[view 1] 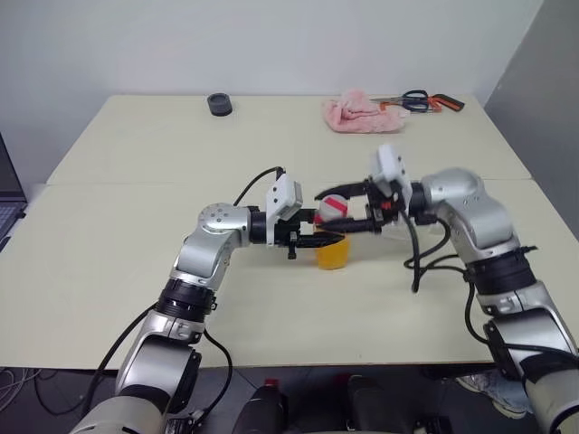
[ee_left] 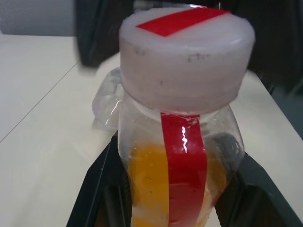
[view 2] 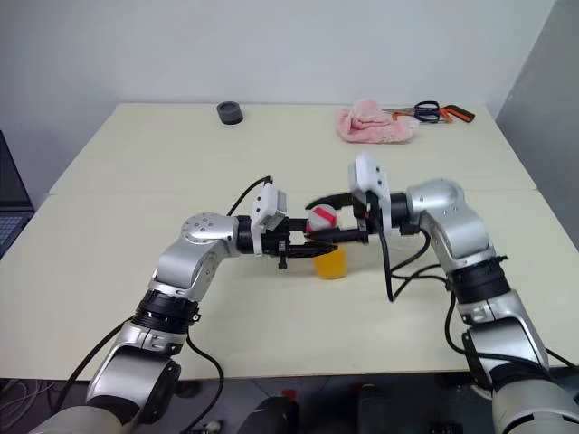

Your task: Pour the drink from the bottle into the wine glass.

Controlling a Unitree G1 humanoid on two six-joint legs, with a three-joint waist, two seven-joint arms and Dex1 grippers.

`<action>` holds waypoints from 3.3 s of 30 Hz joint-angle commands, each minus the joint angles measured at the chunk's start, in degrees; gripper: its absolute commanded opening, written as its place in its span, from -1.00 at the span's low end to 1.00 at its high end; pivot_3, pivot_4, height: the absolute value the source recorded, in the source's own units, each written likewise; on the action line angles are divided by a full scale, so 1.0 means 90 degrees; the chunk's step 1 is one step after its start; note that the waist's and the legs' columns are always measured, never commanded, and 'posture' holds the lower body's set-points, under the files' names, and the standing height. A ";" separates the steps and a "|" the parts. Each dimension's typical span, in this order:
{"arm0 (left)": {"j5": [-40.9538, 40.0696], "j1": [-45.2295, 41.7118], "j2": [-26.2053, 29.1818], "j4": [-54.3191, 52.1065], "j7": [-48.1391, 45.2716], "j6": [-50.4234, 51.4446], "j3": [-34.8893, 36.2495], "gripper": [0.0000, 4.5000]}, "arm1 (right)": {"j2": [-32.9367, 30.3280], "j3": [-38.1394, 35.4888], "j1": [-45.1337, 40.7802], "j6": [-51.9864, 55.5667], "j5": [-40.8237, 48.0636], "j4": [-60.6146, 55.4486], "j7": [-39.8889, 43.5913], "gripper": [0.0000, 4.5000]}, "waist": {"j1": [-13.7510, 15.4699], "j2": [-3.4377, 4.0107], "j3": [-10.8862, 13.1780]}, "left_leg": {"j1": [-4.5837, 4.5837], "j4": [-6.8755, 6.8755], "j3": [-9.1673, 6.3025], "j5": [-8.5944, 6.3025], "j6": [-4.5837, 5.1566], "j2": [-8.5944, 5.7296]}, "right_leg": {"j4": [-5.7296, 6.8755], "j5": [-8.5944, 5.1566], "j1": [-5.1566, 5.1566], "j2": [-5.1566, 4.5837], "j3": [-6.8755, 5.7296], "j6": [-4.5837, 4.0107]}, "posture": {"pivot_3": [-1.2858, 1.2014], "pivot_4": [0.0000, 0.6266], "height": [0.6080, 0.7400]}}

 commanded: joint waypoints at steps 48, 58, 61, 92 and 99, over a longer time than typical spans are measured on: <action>0.0170 -0.0548 -0.0136 0.0630 0.0278 -0.0376 0.0083 -0.23 | 0.1626 0.0051 0.2153 0.1480 -0.1023 -0.4320 -0.5633 -0.19 | -0.0005 0.0002 -0.0001 | 0.0001 0.0012 0.0005 0.0001 0.0002 -0.0001 | 0.0042 0.0000 -0.0016 0.0008 0.0004 0.0001 | 0.03 -0.52 1.00; 0.0151 -0.0720 -0.0127 0.0738 -0.0060 -0.0381 0.0033 -0.23 | 0.0176 0.0000 0.0042 0.0042 0.0084 -0.0901 -0.0839 -0.19 | -0.0063 0.0003 0.0000 | 0.0030 0.0003 0.0016 -0.0001 0.0009 0.0010 | 0.0033 0.0002 0.0012 0.0055 0.0003 0.0004 | 0.03 -0.52 1.00; 0.0150 -0.0725 -0.0140 0.0731 -0.0064 -0.0371 0.0051 -0.23 | 0.0104 -0.0046 -0.0378 -0.0159 -0.0042 -0.0149 -0.0429 -0.19 | -0.0082 0.0003 0.0000 | 0.0029 0.0002 0.0016 -0.0001 0.0008 0.0013 | 0.0028 0.0003 0.0011 0.0052 0.0005 0.0003 | 0.03 -0.52 1.00; 0.0419 -0.0767 -0.0131 0.0963 0.0113 -0.0333 -0.0015 -0.23 | 0.1372 0.0149 0.2219 0.2054 -0.1604 -0.5025 -0.5949 1.00 | -0.0013 0.0003 -0.0001 | 0.0006 0.0009 0.0008 0.0000 0.0005 0.0002 | 0.0038 0.0002 -0.0013 0.0014 0.0010 0.0004 | 0.03 -0.52 1.00; 0.0439 -0.0794 -0.0110 0.1030 0.0100 -0.0338 -0.0007 -0.23 | 0.1598 0.0295 0.2223 0.2323 -0.1696 -0.5072 -0.6197 1.00 | -0.0015 0.0003 -0.0001 | 0.0007 0.0008 0.0008 0.0000 0.0005 0.0003 | 0.0039 0.0002 -0.0013 0.0016 0.0010 0.0004 | 0.03 -0.52 1.00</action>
